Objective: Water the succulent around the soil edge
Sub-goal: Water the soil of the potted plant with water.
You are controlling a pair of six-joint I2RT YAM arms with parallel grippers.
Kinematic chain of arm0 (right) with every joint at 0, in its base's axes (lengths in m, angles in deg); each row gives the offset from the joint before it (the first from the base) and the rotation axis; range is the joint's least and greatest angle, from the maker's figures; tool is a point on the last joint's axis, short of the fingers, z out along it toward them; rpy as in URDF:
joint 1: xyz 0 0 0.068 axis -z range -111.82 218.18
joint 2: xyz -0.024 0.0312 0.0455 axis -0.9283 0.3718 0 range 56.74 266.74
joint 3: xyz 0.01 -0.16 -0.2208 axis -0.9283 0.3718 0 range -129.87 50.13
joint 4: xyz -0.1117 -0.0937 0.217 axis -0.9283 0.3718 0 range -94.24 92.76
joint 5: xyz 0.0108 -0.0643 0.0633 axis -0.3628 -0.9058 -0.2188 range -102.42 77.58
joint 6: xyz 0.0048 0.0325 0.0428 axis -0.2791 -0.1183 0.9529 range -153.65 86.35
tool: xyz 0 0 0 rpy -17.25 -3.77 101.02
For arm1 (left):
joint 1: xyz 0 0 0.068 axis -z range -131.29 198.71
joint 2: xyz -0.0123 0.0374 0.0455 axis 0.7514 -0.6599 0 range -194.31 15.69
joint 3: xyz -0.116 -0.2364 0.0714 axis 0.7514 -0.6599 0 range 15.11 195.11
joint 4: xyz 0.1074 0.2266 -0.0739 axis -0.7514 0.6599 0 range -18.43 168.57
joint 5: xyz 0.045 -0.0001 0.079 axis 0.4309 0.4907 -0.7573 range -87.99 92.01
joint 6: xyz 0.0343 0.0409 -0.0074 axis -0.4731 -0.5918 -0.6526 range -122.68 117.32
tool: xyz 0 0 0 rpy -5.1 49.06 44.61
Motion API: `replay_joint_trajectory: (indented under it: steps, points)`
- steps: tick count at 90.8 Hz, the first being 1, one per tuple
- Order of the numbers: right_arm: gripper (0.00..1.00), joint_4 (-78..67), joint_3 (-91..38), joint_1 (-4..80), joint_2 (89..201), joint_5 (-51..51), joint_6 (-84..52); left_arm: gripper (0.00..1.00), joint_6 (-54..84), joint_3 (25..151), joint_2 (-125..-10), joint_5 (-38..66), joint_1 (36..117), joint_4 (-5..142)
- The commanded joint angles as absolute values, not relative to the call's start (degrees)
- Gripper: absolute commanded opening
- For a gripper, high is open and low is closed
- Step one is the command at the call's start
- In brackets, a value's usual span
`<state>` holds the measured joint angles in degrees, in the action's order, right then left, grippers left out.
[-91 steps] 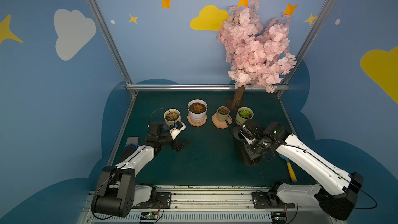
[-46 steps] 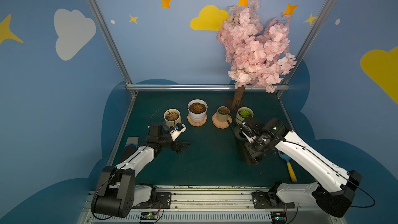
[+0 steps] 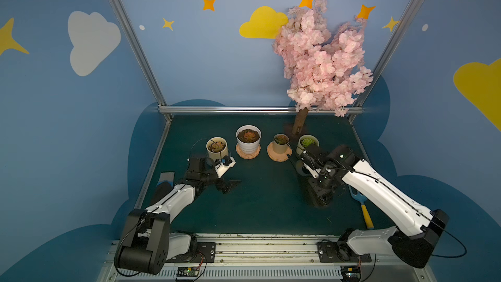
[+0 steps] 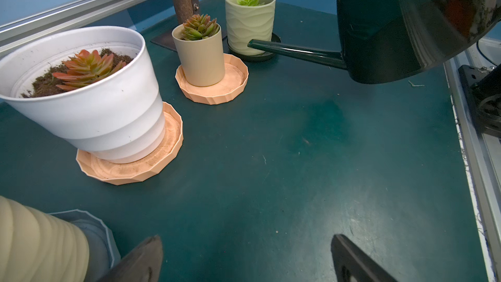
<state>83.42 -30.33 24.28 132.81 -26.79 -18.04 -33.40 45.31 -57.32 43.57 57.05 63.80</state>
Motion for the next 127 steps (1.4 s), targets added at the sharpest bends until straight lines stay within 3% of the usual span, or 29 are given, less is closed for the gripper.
replay_joint_trajectory:
  steps: [1, 127]
  points:
    - [0.0, 85.2, -32.9, 24.8, 133.1, -28.3, -18.3, 1.0, -35.1, 44.3, -57.2, 44.3, 57.4, 64.6]
    - [0.0, 90.4, -42.7, 26.6, 141.3, -29.8, -20.3, 1.0, -36.4, 43.3, -56.8, 42.0, 59.2, 64.0]
